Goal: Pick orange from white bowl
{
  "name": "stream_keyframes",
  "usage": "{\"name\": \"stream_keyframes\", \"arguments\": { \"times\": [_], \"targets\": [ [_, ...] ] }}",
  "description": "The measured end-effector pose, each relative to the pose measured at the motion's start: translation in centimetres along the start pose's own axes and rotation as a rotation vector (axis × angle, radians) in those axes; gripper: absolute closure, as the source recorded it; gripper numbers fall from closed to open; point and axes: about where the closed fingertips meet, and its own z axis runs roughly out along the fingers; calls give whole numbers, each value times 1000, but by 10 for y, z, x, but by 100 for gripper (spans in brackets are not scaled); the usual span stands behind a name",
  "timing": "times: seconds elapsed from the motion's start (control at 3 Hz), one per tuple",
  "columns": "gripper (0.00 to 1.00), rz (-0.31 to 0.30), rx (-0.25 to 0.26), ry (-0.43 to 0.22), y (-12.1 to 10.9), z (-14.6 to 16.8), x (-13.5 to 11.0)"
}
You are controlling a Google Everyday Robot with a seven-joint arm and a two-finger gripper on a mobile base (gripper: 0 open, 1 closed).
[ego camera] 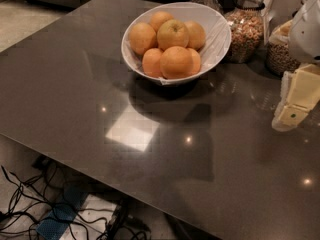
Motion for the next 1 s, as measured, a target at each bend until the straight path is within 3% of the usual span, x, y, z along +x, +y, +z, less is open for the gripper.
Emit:
{"name": "stream_keyframes", "arguments": {
  "times": [0.33, 0.67, 1.0],
  "targets": [
    [0, 0, 0, 0, 0, 0, 0],
    [0, 24, -7, -48, -3, 6, -6],
    [0, 54, -4, -123, -17, 25, -31]
  ]
}}
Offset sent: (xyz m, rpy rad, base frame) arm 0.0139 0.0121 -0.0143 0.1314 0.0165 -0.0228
